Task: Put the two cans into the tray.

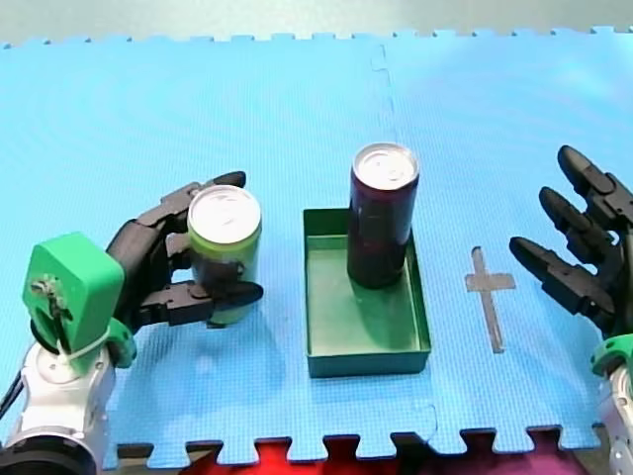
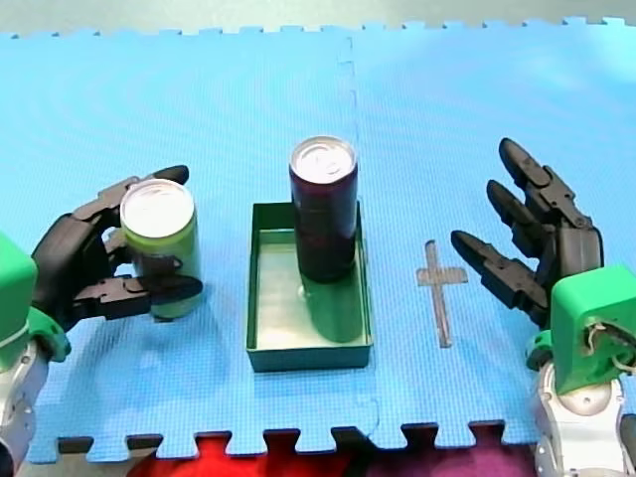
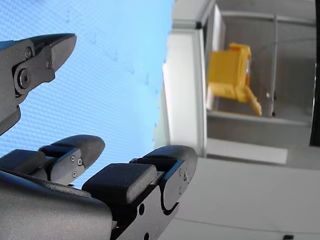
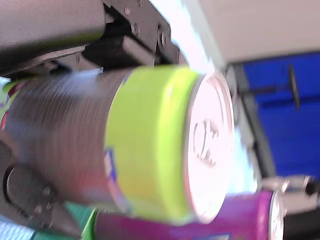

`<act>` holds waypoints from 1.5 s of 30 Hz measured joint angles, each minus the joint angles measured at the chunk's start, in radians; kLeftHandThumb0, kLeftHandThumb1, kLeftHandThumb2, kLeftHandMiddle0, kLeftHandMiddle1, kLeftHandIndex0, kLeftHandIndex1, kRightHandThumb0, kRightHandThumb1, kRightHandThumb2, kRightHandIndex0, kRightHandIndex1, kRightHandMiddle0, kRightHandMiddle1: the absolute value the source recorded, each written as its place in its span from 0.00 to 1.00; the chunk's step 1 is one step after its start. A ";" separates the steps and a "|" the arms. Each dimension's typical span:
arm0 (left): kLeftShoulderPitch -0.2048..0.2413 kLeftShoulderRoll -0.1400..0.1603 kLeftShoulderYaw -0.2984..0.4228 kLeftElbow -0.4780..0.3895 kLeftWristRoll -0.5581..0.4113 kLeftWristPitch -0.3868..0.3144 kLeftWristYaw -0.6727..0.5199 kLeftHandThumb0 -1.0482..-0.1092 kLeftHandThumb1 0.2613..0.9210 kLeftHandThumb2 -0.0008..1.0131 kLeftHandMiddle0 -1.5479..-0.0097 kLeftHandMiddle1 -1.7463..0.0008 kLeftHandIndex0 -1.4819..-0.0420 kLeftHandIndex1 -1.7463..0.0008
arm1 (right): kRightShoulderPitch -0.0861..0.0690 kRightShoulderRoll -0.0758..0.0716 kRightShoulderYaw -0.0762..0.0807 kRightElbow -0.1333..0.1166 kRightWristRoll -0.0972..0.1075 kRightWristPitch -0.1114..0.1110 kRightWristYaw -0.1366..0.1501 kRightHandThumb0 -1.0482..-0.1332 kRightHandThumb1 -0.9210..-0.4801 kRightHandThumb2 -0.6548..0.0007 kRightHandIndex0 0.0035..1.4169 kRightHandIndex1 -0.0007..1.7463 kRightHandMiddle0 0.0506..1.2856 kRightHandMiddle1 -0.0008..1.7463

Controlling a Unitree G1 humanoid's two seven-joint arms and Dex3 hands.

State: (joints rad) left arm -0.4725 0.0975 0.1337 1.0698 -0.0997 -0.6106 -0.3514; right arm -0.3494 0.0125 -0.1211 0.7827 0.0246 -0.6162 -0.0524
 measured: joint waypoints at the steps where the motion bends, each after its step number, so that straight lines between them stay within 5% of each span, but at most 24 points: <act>1: 0.002 -0.015 0.012 0.001 -0.006 -0.010 0.030 0.71 0.73 0.00 0.22 0.78 0.16 0.98 | 0.000 0.000 0.000 0.000 0.000 0.000 0.000 0.36 0.45 1.00 0.42 0.00 0.40 0.00; 6: 0.007 -0.080 0.086 0.025 -0.057 -0.111 0.159 0.71 0.73 0.00 0.18 0.90 0.15 1.00 | 0.003 -0.003 -0.007 0.002 0.006 0.000 0.001 0.36 0.46 1.00 0.41 0.00 0.40 0.00; 26: -0.006 -0.092 0.141 0.065 -0.084 -0.153 0.159 0.73 0.72 0.00 0.15 0.97 0.16 1.00 | 0.018 -0.006 -0.009 -0.019 0.005 0.012 -0.005 0.35 0.48 1.00 0.41 0.00 0.40 0.00; 35: 0.043 -0.127 0.116 -0.100 -0.061 -0.147 0.186 0.72 0.71 0.00 0.14 0.98 0.16 1.00 | 0.018 0.000 -0.006 -0.020 0.002 0.015 -0.006 0.35 0.48 1.00 0.41 0.00 0.40 0.00; 45: 0.128 -0.157 0.070 -0.300 0.001 -0.049 0.247 0.71 0.70 0.00 0.13 0.99 0.16 1.00 | 0.018 0.017 0.000 -0.020 -0.001 0.020 -0.006 0.35 0.48 1.00 0.42 0.00 0.41 0.00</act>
State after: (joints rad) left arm -0.3447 -0.0599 0.2033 0.7700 -0.0990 -0.6594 -0.1042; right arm -0.3311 0.0292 -0.1210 0.7623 0.0233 -0.5961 -0.0588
